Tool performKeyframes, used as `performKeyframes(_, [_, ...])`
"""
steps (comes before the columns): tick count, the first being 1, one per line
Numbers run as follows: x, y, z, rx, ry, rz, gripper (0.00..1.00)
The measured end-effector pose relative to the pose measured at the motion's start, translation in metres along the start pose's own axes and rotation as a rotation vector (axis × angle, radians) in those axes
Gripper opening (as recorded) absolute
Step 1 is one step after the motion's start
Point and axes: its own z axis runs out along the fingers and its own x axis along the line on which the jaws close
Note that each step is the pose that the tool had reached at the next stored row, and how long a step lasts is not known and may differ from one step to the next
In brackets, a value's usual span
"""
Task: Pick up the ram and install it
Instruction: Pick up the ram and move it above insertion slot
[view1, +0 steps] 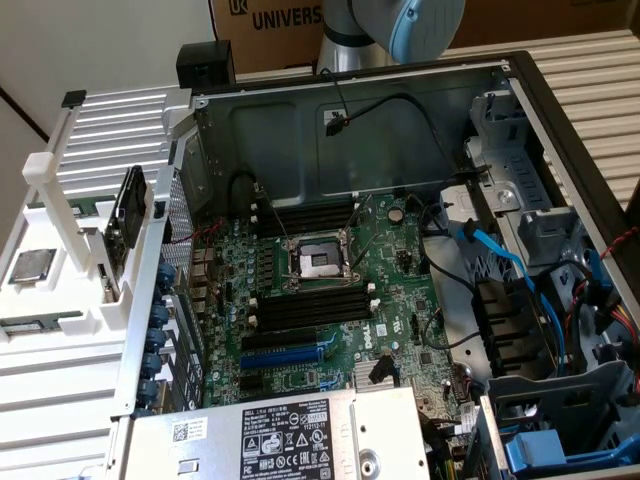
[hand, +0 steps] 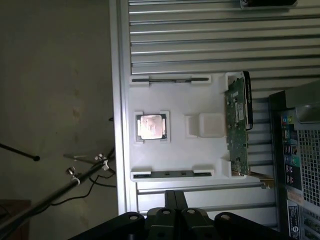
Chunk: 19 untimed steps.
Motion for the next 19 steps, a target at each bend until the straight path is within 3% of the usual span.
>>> performKeyframes(10, [0.0001, 0.0000, -0.0001, 0.0001, 0.0002, -0.001, 0.10])
performKeyframes(19, [0.0003, 0.0000, 0.0000, -0.0043, 0.0076, -0.157, 0.10])
